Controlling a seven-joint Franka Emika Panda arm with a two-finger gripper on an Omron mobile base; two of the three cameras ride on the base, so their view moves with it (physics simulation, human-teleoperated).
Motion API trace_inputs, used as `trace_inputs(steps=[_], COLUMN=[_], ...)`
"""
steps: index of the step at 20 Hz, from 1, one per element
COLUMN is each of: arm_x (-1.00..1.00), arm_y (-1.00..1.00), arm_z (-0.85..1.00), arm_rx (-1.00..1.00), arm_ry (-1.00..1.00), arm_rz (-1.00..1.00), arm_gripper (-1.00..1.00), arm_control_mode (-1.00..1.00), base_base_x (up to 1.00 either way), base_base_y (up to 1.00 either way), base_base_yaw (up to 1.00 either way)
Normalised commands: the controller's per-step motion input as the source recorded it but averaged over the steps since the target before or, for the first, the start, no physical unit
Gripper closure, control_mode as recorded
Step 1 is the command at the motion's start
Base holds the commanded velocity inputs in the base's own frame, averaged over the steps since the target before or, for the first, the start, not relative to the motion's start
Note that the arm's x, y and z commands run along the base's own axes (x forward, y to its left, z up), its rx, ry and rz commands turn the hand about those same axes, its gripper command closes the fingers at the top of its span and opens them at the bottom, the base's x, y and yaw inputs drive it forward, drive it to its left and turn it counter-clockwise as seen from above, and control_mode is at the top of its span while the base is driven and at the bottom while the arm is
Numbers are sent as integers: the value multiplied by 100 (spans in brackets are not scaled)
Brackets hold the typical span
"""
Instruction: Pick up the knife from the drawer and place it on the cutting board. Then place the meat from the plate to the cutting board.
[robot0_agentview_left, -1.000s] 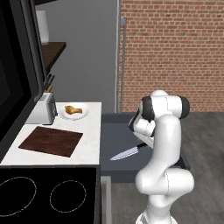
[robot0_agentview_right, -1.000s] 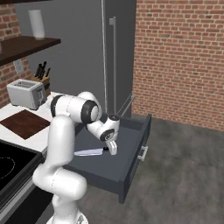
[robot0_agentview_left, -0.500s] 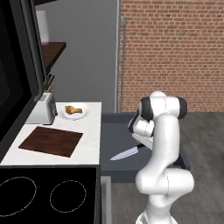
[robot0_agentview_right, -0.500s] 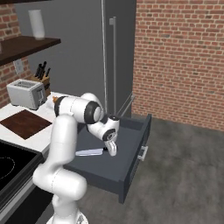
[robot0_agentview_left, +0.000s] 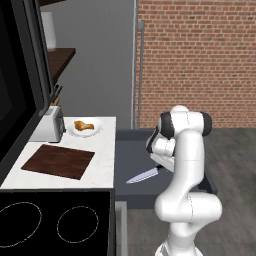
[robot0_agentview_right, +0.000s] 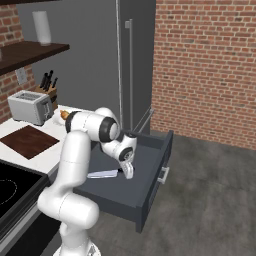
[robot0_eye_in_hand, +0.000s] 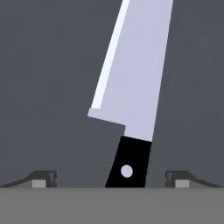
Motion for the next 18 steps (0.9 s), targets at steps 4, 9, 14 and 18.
trace_inputs(steps=[4,9,14,18], arm_x=[0,0,0,0], arm_y=[2,4,0,0], arm_z=[-19,-19,-7,0], arm_rx=[0,0,0,0], arm_ry=[4,3,1,0], arm_rz=[0,0,0,0], arm_gripper=[-100,100,100,100], arm_control_mode=[-100,-100,-100,-100], base_base_x=[0,0,0,0], base_base_y=[0,0,0,0], base_base_yaw=[0,0,0,0])
